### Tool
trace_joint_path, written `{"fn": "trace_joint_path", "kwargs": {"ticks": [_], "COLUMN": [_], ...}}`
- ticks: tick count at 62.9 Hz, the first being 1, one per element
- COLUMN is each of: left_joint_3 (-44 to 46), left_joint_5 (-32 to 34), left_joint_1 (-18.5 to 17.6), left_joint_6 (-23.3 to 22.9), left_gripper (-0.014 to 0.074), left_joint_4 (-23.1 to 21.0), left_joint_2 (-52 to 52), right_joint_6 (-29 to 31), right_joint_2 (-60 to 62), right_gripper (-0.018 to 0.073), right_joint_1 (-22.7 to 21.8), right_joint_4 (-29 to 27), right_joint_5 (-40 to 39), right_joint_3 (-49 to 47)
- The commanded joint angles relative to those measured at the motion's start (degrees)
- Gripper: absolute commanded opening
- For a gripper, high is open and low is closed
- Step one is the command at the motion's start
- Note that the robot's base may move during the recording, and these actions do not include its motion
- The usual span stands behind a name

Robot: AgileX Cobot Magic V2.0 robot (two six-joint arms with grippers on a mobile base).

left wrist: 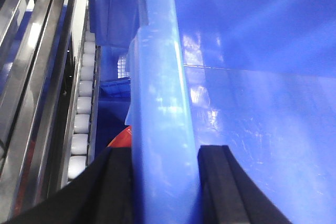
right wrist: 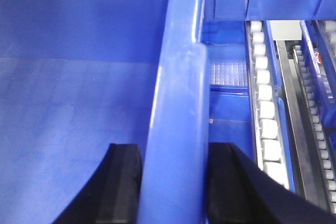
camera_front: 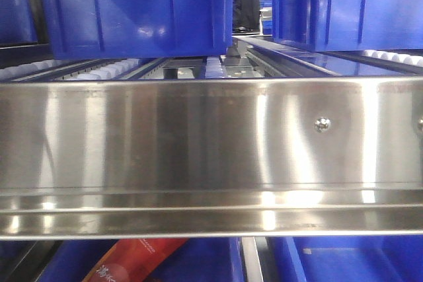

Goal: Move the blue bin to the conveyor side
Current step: 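Pull the blue bin back toward the robot, clear of the rack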

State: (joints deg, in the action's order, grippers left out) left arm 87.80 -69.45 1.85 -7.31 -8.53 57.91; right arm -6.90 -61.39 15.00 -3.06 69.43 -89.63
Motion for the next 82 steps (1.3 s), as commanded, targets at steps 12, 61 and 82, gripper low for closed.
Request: {"fn": "trace_joint_path", "kwargs": {"ticks": [12, 61, 82], "left_joint_3": [0.82, 0.82, 0.82], "left_joint_5": [4.92, 4.92, 4.92], "left_joint_1": [0.04, 0.04, 0.04], "left_joint_6": [0.66, 0.66, 0.66], "left_gripper": [-0.0018, -0.0018, -0.0018], "left_joint_4": [2.57, 2.57, 2.57], "left_joint_2": [-1.04, -1.04, -1.04], "right_joint_6": [1.05, 1.05, 1.05], "right_joint_2": [1.37, 1.37, 1.37], "right_gripper": [-0.0089, -0.0089, -0.0089], "right_joint_1": [-0.43, -0.43, -0.43], "right_joint_4": [4.47, 4.47, 4.47], "right_joint_5": [-6.04, -6.04, -6.04], "right_joint_3": [-0.87, -0.87, -0.87]}}
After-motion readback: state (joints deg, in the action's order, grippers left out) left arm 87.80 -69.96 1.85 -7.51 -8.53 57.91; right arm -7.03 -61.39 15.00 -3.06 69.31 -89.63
